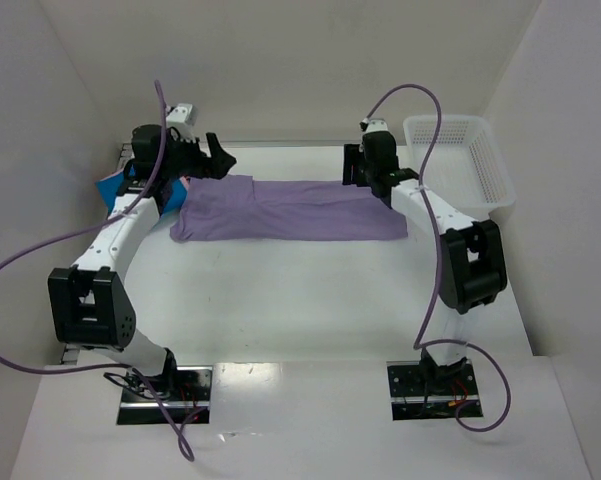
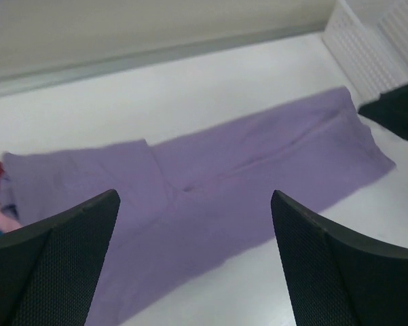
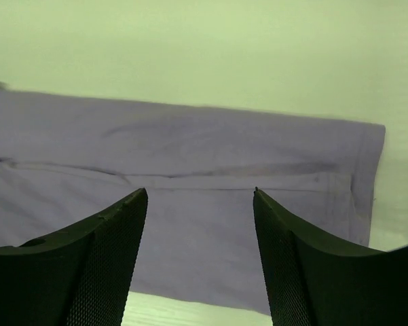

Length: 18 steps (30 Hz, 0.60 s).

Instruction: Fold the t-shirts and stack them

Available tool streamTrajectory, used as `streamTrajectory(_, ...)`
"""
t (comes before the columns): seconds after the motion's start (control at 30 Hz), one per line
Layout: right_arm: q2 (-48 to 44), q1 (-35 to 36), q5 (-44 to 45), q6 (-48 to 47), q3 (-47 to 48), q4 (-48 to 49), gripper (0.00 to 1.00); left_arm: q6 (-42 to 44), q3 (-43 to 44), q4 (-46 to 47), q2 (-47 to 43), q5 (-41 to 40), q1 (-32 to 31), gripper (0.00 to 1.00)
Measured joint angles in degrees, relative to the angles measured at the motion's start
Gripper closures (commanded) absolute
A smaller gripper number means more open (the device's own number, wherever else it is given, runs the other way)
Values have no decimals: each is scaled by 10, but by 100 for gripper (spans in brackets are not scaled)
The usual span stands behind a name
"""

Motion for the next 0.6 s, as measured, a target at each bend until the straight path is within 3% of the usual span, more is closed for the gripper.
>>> streamTrajectory(0.27, 107, -3, 33, 0, 53, -96, 0, -16, -89, -27, 0, 3, -35, 0)
streamTrajectory(0.6, 124, -3, 42, -99, 75, -132, 0, -13, -89, -36, 16, 14, -50, 0)
